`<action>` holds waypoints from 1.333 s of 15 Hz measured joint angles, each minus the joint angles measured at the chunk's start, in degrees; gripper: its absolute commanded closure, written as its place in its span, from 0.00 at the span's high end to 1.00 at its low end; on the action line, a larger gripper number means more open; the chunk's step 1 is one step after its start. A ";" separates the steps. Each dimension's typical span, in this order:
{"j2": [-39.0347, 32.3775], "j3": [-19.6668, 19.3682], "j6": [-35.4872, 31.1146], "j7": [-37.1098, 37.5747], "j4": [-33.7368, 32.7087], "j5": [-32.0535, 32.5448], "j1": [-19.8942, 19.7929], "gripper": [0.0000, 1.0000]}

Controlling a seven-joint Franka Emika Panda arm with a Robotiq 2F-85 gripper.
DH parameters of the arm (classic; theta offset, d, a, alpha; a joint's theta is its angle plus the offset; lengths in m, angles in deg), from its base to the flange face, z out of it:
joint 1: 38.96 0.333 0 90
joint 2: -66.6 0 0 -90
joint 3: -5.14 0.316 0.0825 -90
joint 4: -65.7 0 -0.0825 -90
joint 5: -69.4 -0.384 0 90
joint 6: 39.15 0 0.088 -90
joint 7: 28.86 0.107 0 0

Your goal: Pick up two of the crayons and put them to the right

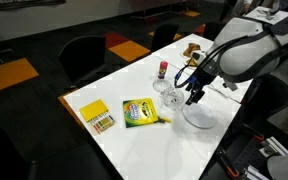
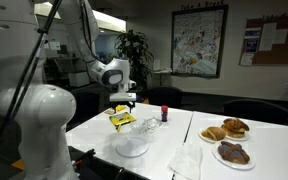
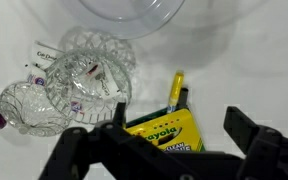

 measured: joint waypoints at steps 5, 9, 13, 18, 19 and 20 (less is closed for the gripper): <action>-3.18 1.68 -1.79 -7.98 -0.09 -15.10 1.61 1.00; -9.79 6.92 -5.49 -11.00 -2.07 -24.98 5.71 1.00; -17.26 6.01 -9.48 -4.91 -3.75 -18.45 9.02 1.00; -21.96 -0.56 -12.37 12.93 -3.96 2.37 11.38 1.00; -21.99 -1.61 -12.53 17.44 -4.00 7.85 11.10 1.00; -21.98 -2.07 -12.96 21.48 -4.16 12.60 10.37 1.00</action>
